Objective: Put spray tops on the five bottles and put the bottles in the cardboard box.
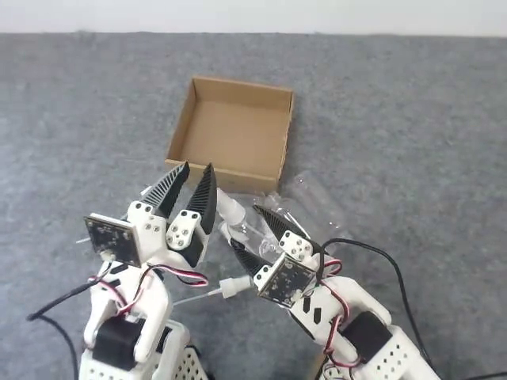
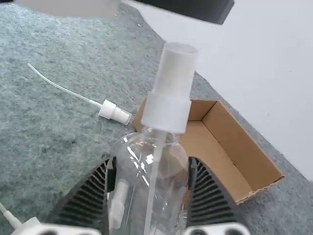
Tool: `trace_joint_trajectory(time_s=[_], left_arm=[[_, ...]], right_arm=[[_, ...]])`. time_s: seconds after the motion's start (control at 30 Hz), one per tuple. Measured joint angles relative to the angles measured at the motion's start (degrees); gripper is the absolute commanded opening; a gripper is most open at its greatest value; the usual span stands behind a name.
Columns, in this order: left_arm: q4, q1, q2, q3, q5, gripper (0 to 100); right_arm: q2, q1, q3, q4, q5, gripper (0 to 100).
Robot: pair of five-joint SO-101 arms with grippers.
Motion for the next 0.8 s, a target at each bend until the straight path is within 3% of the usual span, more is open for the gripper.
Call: trace_joint_trajectory(time_s=[0.43, 0.8], left_arm=[[0.0, 0.09, 0.0, 0.7, 0.26, 11], [0.7, 10.02, 0.0, 1.67, -8.88, 11]], right_arm=[[0.0, 0.18, -2.29, 0.0, 0.0, 0.7], [0.09, 0.26, -2.29, 0.97, 0.0, 0.7]])
